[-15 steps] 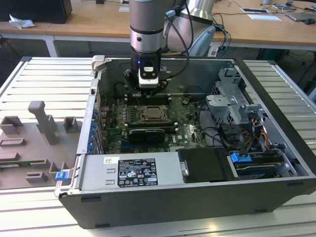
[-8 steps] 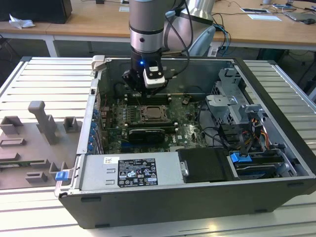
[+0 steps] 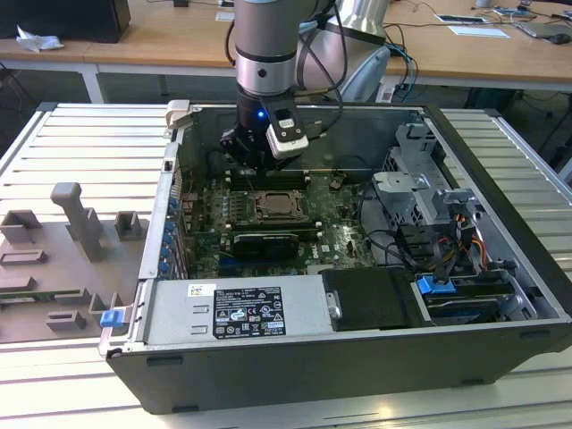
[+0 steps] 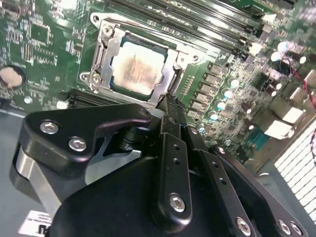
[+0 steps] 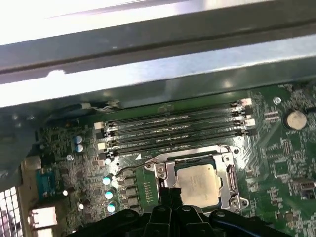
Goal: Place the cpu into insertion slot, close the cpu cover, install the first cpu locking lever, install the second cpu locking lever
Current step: 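Install the first cpu locking lever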
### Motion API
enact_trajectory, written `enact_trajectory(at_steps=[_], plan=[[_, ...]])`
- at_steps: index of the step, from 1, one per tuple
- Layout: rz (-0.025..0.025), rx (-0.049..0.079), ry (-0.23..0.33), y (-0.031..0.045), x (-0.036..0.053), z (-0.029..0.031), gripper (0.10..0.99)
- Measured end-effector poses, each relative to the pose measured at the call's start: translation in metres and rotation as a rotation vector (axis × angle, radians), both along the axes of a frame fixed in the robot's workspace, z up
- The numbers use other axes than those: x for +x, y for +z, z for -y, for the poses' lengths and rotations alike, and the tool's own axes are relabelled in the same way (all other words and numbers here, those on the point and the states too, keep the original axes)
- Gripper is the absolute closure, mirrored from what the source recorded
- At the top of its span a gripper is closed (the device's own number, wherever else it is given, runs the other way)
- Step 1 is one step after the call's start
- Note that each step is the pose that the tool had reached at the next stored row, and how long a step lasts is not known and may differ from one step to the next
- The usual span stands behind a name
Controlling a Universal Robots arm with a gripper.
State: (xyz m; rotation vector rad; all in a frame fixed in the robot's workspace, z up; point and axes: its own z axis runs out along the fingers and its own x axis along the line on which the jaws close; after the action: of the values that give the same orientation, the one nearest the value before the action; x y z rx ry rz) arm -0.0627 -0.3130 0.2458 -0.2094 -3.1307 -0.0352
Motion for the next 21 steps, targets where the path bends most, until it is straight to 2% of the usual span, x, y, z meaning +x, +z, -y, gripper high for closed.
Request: enact_trajectory(at_steps=[4,10,12,14,17,18,19,21], plan=[[0.0,0.0,0.107,0.0,0.0,0.0,0.98],[0.0001,0.0,0.222,0.0,0.0,0.0,0.98],[-0.0001,0.0,0.23,0.0015,0.0,0.0,0.98],[0.0001,0.0,0.232,0.0082,0.0,0.0,0.98],[0.0006,0.001,0.234,0.0139,-0.0008,0.0,0.98],[0.0018,0.001,0.235,0.0139,-0.0028,0.0,0.98],[0.0027,0.005,0.235,0.014,-0.0098,0.0,0.98],[0.003,0.007,0.235,0.014,-0.0115,0.0,0.98]])
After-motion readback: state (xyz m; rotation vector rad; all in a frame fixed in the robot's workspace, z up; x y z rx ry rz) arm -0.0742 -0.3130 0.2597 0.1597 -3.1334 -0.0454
